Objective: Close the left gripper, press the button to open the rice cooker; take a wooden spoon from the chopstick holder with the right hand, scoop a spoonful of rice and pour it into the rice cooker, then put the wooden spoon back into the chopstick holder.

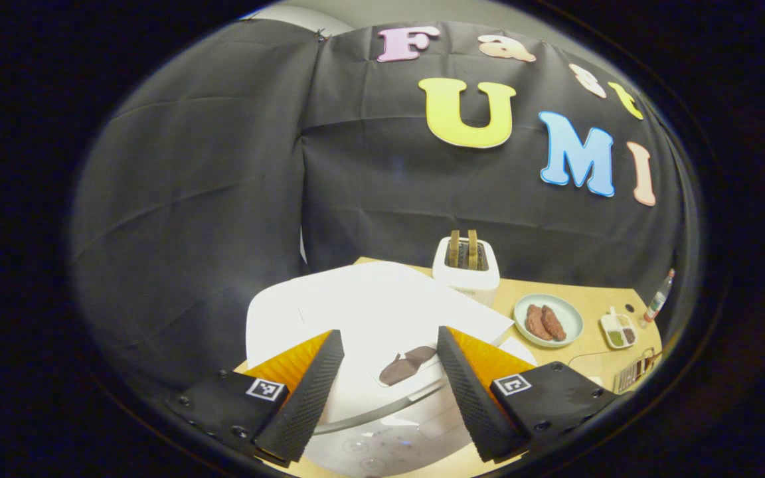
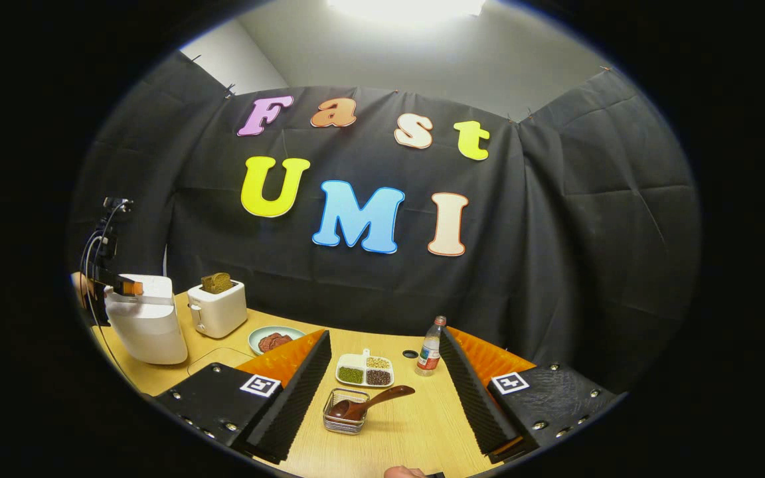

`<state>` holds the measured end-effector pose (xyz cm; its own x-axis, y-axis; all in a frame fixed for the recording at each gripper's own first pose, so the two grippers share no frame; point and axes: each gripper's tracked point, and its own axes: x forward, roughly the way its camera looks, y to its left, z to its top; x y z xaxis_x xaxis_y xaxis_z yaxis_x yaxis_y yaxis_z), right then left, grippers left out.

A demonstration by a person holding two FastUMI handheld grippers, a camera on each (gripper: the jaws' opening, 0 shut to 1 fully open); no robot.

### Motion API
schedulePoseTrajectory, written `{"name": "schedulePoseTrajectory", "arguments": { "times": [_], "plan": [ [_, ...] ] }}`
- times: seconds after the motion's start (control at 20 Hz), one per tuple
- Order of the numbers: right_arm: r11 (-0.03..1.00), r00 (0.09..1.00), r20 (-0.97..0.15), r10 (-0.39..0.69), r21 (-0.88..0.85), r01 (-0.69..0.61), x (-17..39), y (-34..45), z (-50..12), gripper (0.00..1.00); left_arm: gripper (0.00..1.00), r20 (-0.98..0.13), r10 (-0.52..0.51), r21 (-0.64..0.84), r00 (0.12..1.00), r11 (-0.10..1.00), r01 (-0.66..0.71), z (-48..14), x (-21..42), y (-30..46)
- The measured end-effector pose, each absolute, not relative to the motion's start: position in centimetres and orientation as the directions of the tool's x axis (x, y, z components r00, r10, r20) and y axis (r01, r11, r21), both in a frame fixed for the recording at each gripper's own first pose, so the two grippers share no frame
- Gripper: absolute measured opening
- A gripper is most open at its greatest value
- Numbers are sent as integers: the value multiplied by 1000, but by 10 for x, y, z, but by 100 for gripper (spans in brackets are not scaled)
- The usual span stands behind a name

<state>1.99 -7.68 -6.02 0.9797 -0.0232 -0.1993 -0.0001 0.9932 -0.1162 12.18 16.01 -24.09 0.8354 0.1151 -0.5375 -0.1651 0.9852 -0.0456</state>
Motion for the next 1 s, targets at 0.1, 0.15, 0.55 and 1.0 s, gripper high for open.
{"name": "schedulePoseTrajectory", "arguments": {
  "times": [0.1,0.15,0.55,1.0],
  "plan": [
    [992,979,-202,-23,-123,-2,20,-76,-61,100,100,-545,126,-22,829,986,-164,-246,120,157],
    [992,979,-202,-22,-124,-3,20,-75,-61,100,98,-555,127,-21,822,986,-166,-250,118,155],
    [997,982,-189,25,-72,-39,25,-54,-56,100,99,-540,120,-19,833,988,-155,-247,112,152],
    [996,989,-122,89,19,-87,22,-17,-18,100,99,-229,-8,0,973,1000,8,-92,65,104]
  ]
}}
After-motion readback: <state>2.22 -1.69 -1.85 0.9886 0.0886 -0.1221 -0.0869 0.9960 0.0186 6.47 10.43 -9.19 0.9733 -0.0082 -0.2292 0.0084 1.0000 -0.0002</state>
